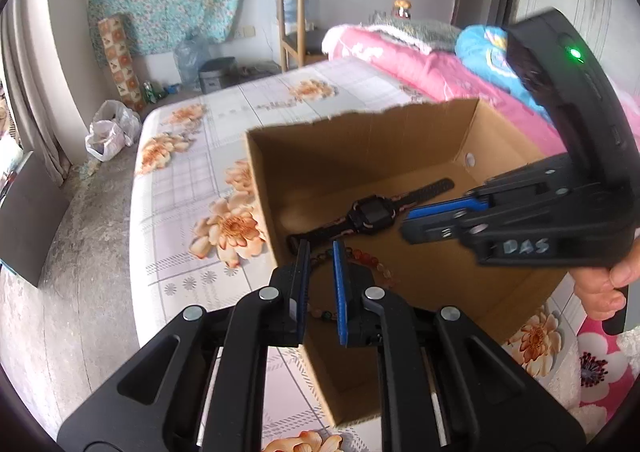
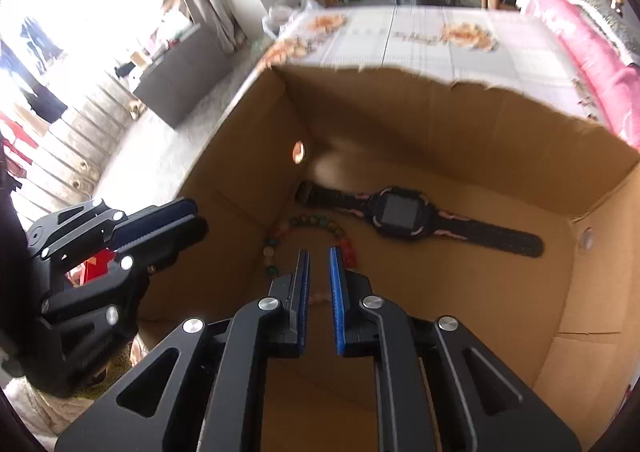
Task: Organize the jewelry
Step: 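Withdraw both tools from the box toward the remaining jewelry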
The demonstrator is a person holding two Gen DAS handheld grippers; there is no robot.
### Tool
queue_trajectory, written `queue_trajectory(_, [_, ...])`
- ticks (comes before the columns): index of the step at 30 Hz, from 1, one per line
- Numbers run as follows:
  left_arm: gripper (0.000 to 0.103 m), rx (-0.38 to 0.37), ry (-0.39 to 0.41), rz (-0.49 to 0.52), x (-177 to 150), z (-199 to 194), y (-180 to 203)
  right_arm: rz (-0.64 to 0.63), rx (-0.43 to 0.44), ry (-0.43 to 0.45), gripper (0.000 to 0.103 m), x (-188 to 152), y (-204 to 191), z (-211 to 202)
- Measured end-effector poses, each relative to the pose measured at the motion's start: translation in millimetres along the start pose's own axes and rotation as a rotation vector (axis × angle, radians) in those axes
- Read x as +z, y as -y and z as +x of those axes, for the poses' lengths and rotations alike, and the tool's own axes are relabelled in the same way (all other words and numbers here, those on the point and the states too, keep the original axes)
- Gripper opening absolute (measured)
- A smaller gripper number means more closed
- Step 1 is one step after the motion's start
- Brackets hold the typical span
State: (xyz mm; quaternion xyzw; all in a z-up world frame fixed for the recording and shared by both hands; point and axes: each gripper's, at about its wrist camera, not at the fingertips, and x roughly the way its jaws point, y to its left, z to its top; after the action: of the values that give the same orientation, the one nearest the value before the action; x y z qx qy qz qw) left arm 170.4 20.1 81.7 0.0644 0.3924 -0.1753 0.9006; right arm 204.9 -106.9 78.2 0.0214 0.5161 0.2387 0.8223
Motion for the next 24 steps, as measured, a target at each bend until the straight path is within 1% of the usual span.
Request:
queue_trajectory(1, [0.011, 0.004, 0.016, -0.003, -1, -6, -1, 0.002, 0.002, 0.022, 0.011, -2, 2, -7])
queue_trajectory(4, [0.011, 0.000, 0.061, -0.018, -8, -29, -2, 0.001, 0.032, 0.129, 0.012, -22, 4, -50])
queue_trajectory(6, [0.011, -0.021, 0.099, -0.027, -17, -46, -1, -0.006, 0.049, 0.191, 0.019, -39, 5, -76])
queue_trajectory(8, [0.016, -0.062, 0.148, -0.032, -33, -67, 3, -0.019, 0.070, 0.257, 0.027, -67, 5, -103])
queue_trajectory(10, [0.020, -0.111, 0.189, -0.025, -50, -80, 9, -0.029, 0.084, 0.290, 0.027, -94, 5, -119])
queue_trajectory(12, [0.022, -0.148, 0.192, -0.015, -69, -85, 19, -0.030, 0.123, 0.289, 0.028, -126, 6, -126])
queue_trajectory(13, [0.022, -0.157, 0.176, -0.012, -78, -81, 25, -0.022, 0.128, 0.279, 0.028, -137, 8, -123])
queue_trajectory(16, [0.022, -0.123, 0.095, -0.001, -97, -57, 40, 0.036, 0.084, 0.224, 0.028, -158, 20, -107])
queue_trajectory(18, [0.022, -0.120, 0.050, -0.014, -104, -39, 45, 0.111, 0.068, 0.185, 0.028, -163, 37, -90])
queue_trajectory(20, [0.022, -0.105, 0.039, -0.021, -108, -26, 45, 0.178, 0.054, 0.164, 0.028, -163, 54, -78])
queue_trajectory(22, [0.022, -0.102, 0.021, -0.042, -108, -16, 45, 0.243, 0.056, 0.169, 0.028, -160, 71, -71])
queue_trajectory(24, [0.022, -0.107, 0.020, -0.067, -108, -12, 44, 0.289, 0.072, 0.190, 0.027, -157, 84, -69])
